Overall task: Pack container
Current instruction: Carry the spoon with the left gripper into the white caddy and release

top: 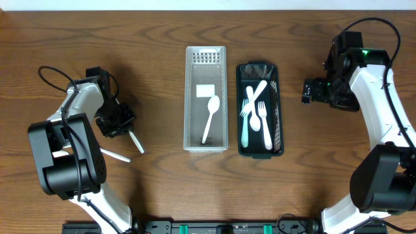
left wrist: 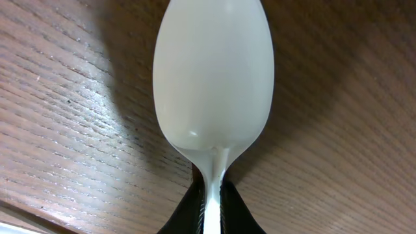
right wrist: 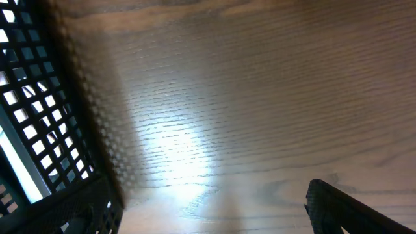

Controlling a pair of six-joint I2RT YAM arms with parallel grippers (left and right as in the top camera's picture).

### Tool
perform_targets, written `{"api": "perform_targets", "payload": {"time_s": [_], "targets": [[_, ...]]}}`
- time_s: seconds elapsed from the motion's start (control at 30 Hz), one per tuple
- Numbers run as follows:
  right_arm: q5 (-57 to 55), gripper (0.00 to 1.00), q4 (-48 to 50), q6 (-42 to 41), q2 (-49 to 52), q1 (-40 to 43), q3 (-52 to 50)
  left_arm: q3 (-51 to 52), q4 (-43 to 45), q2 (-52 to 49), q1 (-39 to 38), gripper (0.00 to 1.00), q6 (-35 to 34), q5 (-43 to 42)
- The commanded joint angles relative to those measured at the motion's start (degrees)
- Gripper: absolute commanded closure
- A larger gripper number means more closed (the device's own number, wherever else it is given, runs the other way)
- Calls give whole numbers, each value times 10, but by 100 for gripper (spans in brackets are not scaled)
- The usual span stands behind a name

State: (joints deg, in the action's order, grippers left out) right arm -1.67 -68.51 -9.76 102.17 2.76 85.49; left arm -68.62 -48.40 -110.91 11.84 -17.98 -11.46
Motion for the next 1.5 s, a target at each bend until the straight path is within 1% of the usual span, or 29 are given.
{"api": "perform_targets", "payload": {"time_s": [0.0,0.27,0.37,0.47,0.57,0.7,0.8,0.87,0.97,1.03,1.17,1.33,1.4,1.43,1.47], "targets": [[2,1,0,9,-5,-6,0,2,-3,-11,-1,94,3,1],[2,1,0,9,-5,-6,0,-2,-18,4,-2,94,3,1],[2,1,0,9,-5,-6,0,-17,-50,37,-18,94,3,1],[2,1,0,9,-5,-6,0,-37,-87,92,-55,94,4,1],[2,1,-1,9,-5,-6,0,-60,-111,165,-122,94,6,1],[3,1,0,9,-5,-6,0,-91,-106,250,-236,94,4,5],[3,1,0,9,-5,-6,0,-115,-82,283,-329,94,1,18],[3,1,0,9,-5,-6,0,-119,-51,290,-384,94,1,36],[3,1,0,9,-5,-6,0,-118,-9,278,-440,94,7,74],[7,1,0,8,-5,-6,0,-118,16,251,-462,94,10,92],[7,1,0,9,-5,-6,0,-118,42,182,-467,94,10,91],[7,1,-3,9,-5,-6,0,-118,46,87,-465,94,10,91],[7,1,-3,9,-5,-6,0,-118,46,70,-465,94,10,91],[7,1,-4,9,-5,-6,0,-118,46,67,-465,90,10,91],[7,1,-4,9,-5,-6,0,-118,47,66,-465,78,10,91]]}}
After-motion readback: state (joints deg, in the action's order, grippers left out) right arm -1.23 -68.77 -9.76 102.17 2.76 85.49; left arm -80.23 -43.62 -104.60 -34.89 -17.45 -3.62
